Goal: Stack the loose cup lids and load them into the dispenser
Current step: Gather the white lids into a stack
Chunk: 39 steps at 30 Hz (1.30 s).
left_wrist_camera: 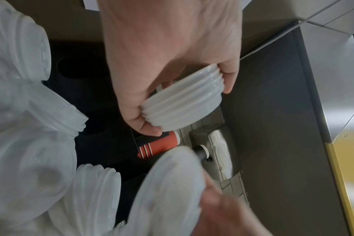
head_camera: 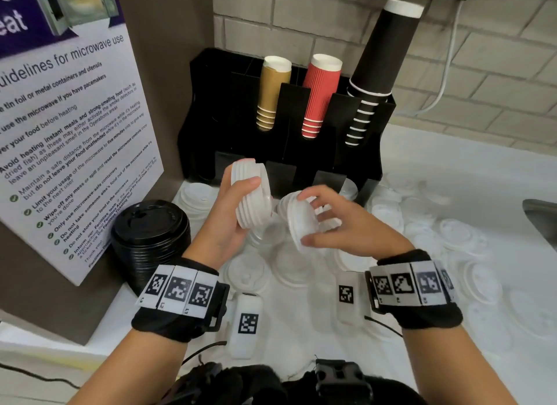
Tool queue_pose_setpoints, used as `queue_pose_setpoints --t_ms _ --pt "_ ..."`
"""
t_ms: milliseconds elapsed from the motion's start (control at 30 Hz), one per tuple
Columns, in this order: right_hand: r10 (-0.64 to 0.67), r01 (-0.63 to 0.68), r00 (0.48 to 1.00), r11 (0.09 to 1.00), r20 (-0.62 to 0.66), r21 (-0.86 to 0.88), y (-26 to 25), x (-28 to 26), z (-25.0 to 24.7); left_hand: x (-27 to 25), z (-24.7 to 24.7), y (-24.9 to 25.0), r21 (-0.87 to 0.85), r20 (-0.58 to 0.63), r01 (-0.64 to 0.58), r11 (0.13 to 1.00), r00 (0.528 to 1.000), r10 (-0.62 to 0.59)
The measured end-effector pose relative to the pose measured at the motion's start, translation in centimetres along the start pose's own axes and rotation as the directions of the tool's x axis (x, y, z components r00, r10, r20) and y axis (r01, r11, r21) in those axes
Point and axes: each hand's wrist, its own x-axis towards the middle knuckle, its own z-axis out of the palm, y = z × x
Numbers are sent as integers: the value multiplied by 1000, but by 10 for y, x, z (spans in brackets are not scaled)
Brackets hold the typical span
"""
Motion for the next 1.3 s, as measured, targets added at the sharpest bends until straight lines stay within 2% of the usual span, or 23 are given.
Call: queue_pose_setpoints --t_ms 100,167,400,533,700,800,867,933,967,1033,1067,1133,1300 --pt "-35 81 987 952 -158 295 -8 -5 4 1 0 -1 21 10 7 1000 1000 -8" --pt "-72 152 974 913 -217 379 -12 -6 12 1 -1 -2 74 39 4 997 999 -7" --pt "-162 249 956 888 -244 387 -17 3 27 2 -3 -4 241 164 4 971 985 -45" --pt "-208 292 946 878 -246 378 -19 6 32 4 -2 -6 258 164 -23 966 986 -20" --pt "-177 268 952 876 -250 402 -21 10 34 6 -1 -10 241 155 -36 970 988 -1" --pt "-231 316 940 868 -250 384 -21 10 35 7 -5 -11 249 175 -37 968 985 -7" --pt "-180 278 947 875 -266 397 -18 11 35 7 -8 -11 257 180 -50 965 984 3" --pt "-79 180 952 927 -297 329 -12 11 34 9 -9 -9 228 159 -77 971 986 41" --pt "-40 114 956 963 -291 242 -7 10 33 10 -10 -7 200 136 -89 976 989 63" --pt "26 -31 985 999 -169 -31 2 9 31 12 -11 -5 158 91 -108 981 991 94" --pt "70 -81 995 983 -75 -162 7 9 32 12 -12 -5 153 82 -113 982 991 101" --pt "159 -137 986 944 50 -299 13 8 34 11 -12 -5 159 83 -117 980 991 105" --pt "296 -206 941 887 166 -413 21 10 44 9 -12 -7 182 98 -124 975 989 107"
